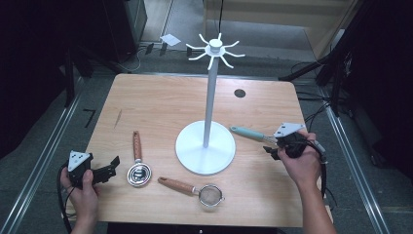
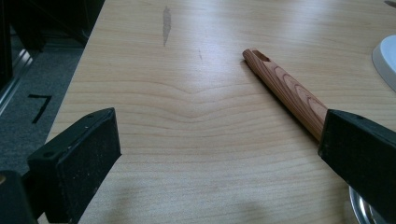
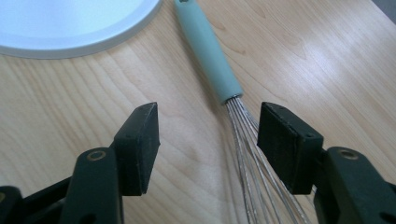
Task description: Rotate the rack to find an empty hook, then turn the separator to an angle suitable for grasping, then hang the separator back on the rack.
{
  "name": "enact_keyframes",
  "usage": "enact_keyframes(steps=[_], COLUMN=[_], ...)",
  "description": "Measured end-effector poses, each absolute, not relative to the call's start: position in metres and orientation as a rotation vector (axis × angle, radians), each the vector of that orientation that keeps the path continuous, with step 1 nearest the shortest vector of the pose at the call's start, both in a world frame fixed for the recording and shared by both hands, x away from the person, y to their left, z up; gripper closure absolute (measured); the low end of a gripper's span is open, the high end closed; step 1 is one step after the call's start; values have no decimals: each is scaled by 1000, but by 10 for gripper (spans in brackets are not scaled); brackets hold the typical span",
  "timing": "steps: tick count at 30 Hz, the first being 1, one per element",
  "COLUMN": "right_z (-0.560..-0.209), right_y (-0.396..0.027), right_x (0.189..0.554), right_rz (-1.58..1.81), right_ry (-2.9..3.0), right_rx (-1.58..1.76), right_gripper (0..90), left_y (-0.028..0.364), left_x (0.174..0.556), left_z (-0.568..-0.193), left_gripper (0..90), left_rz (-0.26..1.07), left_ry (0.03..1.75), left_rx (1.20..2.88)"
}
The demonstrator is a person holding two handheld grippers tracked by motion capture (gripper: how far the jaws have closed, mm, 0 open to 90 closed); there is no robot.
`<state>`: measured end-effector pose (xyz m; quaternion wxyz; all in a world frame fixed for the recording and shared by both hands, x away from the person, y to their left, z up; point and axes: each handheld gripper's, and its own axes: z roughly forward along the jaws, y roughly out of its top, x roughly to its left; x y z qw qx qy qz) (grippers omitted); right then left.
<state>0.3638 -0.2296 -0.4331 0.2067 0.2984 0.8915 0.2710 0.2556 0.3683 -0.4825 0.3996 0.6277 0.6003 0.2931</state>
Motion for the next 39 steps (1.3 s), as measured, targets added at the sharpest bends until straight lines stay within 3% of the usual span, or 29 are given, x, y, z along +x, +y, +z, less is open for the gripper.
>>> enact_keyframes(steps=[18,39], right_z=[-426,-442], right_y=[-210,-202], right_x=[418,443], right_rz=[537,352], right_ry=[2699,2821], right_rx=[751,742], right_gripper=[450,536], left_y=[369,369], left_x=[255,256], left_z=[-482,-483], left_gripper=[0,0], left_rz=[735,724], left_ry=[1509,1506], left_rx=[1592,1594])
